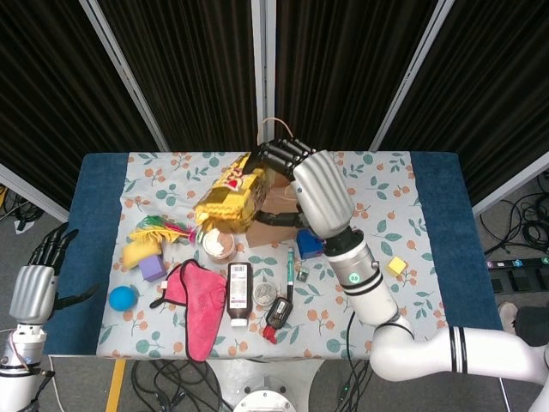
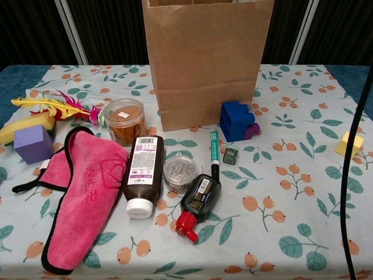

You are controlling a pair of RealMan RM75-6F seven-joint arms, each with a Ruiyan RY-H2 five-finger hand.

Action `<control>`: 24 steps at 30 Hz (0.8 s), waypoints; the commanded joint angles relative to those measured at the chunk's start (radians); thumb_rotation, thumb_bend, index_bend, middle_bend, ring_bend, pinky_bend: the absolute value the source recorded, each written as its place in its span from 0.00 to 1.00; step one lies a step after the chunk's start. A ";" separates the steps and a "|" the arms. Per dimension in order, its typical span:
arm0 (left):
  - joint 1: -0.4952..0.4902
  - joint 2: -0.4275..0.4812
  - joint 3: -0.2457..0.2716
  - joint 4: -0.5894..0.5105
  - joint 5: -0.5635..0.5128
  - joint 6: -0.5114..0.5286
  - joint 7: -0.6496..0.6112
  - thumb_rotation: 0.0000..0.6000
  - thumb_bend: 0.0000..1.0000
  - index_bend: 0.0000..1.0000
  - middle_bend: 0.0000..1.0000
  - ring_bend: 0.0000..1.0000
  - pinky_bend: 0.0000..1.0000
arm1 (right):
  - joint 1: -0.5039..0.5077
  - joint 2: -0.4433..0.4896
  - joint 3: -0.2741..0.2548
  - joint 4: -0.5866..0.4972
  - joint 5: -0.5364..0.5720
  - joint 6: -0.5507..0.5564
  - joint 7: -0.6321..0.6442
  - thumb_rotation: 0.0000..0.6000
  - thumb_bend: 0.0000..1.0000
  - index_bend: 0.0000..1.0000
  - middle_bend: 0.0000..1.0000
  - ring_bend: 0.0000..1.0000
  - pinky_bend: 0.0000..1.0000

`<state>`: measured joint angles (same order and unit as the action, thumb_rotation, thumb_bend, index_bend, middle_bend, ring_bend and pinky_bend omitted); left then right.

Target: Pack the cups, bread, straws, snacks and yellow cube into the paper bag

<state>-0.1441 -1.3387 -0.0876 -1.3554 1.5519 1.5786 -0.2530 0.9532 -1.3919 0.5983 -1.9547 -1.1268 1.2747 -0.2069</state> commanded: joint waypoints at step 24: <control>-0.012 0.003 0.004 0.003 -0.006 -0.024 0.005 0.95 0.15 0.15 0.14 0.09 0.19 | -0.035 -0.158 0.001 0.274 0.361 -0.158 0.261 1.00 0.06 0.53 0.44 0.28 0.27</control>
<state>-0.1559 -1.3351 -0.0841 -1.3523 1.5457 1.5549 -0.2479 0.9284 -1.5648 0.6107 -1.6777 -0.7735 1.1486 0.0370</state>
